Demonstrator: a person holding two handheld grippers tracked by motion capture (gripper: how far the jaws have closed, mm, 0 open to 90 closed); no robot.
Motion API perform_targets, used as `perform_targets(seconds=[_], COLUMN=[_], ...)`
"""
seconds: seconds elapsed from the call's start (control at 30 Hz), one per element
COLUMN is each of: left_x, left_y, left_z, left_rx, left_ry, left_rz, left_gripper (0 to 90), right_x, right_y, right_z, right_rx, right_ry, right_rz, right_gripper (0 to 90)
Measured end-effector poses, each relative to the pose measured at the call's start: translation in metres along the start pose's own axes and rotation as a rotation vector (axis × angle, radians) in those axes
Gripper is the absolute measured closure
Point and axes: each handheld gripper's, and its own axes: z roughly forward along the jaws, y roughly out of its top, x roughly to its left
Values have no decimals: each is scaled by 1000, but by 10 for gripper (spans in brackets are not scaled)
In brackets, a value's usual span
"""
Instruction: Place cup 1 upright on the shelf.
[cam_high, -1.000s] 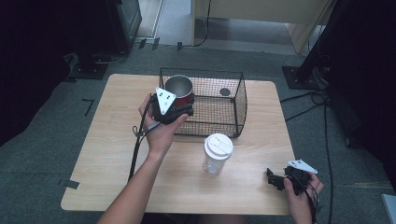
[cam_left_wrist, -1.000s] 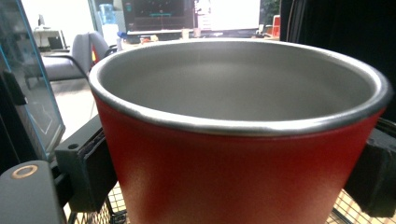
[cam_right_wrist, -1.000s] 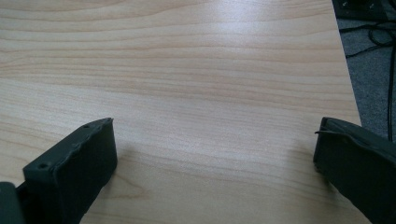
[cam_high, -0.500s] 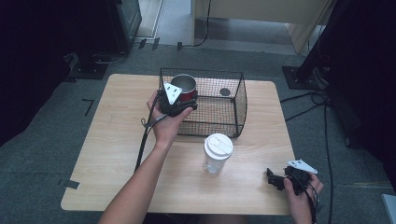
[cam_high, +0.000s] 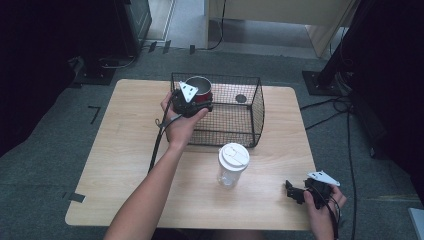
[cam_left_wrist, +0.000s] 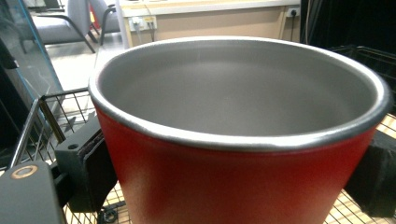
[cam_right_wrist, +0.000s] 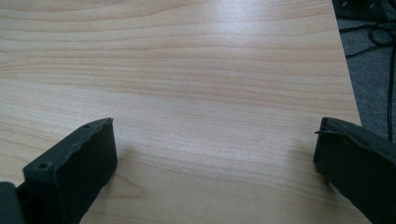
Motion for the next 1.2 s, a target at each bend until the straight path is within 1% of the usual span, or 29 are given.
perform_targets(seconds=[0.1,0.13,0.17,0.27,0.37,0.4,0.47,0.53,0.57,0.67,0.7,0.77,0.83,0.87,0.9,0.93,0.97,1.0,1.03,1.2], left_x=[2,2,3,4,4,4,5,6,6,6,6,6,7,7,7,6,6,6,5,4], left_y=[1,1,1,2,3,3,2,0,-2,-6,-6,-11,-14,-14,-15,-17,-18,-18,-19,-26], left_z=[7,7,12,17,21,25,26,31,32,36,36,41,44,44,45,47,48,48,50,54], left_rx=[11,11,18,29,25,25,27,34,41,67,67,92,109,109,127,143,155,155,163,209], left_ry=[6,6,13,-2,4,17,22,23,27,35,35,31,33,33,33,31,25,25,17,22], left_rz=[4,4,11,2,4,10,11,-1,6,9,9,15,16,16,11,27,28,28,25,49], left_gripper=[81,81,81,81,81,81,81,80,80,80,80,80,80,80,80,80,80,80,80,80], right_x=[0,0,0,0,0,0,0,0,0,0,0,0,0,0,0,0,0,0,0,0], right_y=[0,0,0,0,0,0,0,0,0,0,0,0,0,0,0,0,0,0,0,0], right_z=[0,0,0,0,0,0,0,0,0,0,0,0,0,0,0,0,0,0,0,0], right_rx=[0,0,0,0,0,0,0,0,0,0,0,0,0,0,0,0,0,0,0,0], right_ry=[0,0,0,0,0,0,0,0,0,0,0,0,0,0,0,0,0,0,0,0], right_rz=[-1,0,0,0,0,-1,0,0,0,0,0,0,0,0,0,0,0,0,0,0], right_gripper=[0,0,0,0,0,0,0,0,0,0,0,0,0,0,0,0,0,0,0,0])
